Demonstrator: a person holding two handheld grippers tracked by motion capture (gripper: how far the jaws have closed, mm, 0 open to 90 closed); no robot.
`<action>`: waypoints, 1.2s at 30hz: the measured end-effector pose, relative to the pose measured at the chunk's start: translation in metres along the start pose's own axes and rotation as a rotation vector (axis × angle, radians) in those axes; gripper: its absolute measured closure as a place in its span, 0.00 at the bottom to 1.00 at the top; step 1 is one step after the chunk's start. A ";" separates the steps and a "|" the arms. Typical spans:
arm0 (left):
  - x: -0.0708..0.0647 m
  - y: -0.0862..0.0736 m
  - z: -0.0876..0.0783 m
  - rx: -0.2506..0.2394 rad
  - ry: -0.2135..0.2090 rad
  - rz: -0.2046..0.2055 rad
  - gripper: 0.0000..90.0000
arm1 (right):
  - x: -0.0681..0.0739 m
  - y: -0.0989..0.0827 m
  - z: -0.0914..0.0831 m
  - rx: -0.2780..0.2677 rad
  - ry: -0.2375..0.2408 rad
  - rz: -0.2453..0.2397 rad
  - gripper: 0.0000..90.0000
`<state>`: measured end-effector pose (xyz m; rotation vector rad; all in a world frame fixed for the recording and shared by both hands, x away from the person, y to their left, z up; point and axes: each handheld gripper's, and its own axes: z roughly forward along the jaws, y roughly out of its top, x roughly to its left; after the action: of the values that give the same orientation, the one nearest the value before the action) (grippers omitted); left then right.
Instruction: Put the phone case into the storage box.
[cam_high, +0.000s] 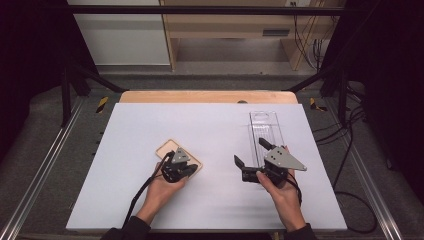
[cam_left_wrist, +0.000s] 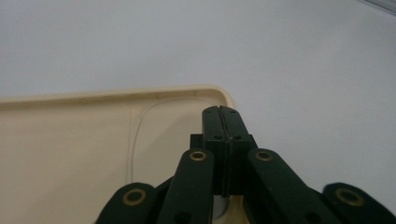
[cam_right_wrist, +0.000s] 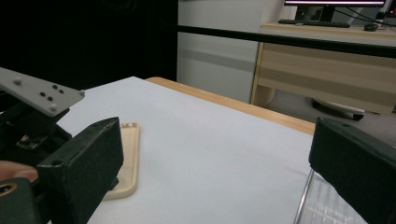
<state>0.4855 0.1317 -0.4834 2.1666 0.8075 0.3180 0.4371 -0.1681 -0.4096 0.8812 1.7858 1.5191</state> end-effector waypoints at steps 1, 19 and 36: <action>0.000 0.000 0.000 0.000 0.000 0.000 1.00 | 0.000 0.000 0.000 0.000 0.000 0.000 0.04; -0.056 0.002 0.009 -0.004 -0.116 -0.003 1.00 | -0.005 0.004 -0.007 0.017 -0.009 0.010 0.04; -0.034 -0.001 -0.043 -0.215 0.021 -0.010 1.00 | 0.001 0.014 0.001 0.090 0.000 0.035 0.03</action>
<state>0.4393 0.1363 -0.4541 1.9606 0.7601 0.4045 0.4384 -0.1652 -0.3955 0.9605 1.8596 1.4701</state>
